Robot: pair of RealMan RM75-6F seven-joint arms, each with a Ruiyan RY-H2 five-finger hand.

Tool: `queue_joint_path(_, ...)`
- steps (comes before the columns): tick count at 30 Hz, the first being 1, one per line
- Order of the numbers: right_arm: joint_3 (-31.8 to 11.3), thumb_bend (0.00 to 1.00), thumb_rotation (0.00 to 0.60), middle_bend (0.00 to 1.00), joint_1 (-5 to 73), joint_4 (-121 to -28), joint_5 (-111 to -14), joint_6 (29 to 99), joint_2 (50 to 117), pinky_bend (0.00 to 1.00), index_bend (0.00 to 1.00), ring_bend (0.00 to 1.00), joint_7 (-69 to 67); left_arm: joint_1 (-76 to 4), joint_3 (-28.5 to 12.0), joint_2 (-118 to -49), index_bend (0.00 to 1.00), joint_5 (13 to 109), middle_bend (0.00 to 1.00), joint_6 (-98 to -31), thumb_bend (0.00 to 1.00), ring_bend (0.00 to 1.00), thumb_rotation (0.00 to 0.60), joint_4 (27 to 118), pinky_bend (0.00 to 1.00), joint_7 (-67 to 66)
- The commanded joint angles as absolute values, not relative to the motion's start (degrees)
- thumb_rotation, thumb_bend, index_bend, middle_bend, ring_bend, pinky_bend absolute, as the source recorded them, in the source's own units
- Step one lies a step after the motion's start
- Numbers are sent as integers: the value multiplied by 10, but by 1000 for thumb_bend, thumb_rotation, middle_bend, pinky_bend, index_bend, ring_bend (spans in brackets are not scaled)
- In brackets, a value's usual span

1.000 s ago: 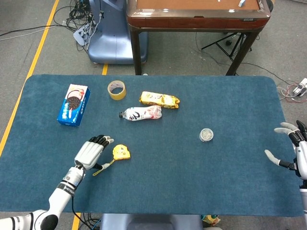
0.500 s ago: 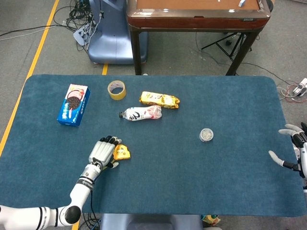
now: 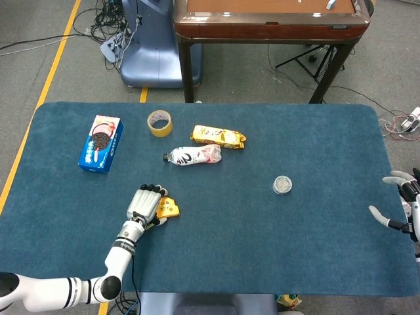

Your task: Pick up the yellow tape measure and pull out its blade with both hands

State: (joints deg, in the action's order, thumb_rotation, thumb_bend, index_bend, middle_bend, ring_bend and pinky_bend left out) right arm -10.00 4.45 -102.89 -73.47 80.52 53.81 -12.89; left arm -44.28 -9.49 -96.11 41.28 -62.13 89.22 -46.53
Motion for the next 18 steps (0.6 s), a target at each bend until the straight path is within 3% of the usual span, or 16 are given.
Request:
queue_joint_path(1, -100, 274, 600, 219, 44, -1029, -734, 806, 538, 78, 319, 31, -129, -445, -92, -964, 272, 410, 237, -621, 186, 177, 600, 888, 149, -464)
queue_joint_path(8, -100, 273, 600, 219, 41, -1031, -733, 809, 537, 78, 320, 31, -128, -447, -87, -967, 292, 408, 258, -621, 186, 190, 600, 884, 149, -456)
queue_joint_path(18, -100, 274, 600, 219, 36, -1040, -736, 816, 531, 78, 320, 31, -123, -441, -95, -978, 413, 439, 404, -612, 187, 296, 600, 855, 161, -389)
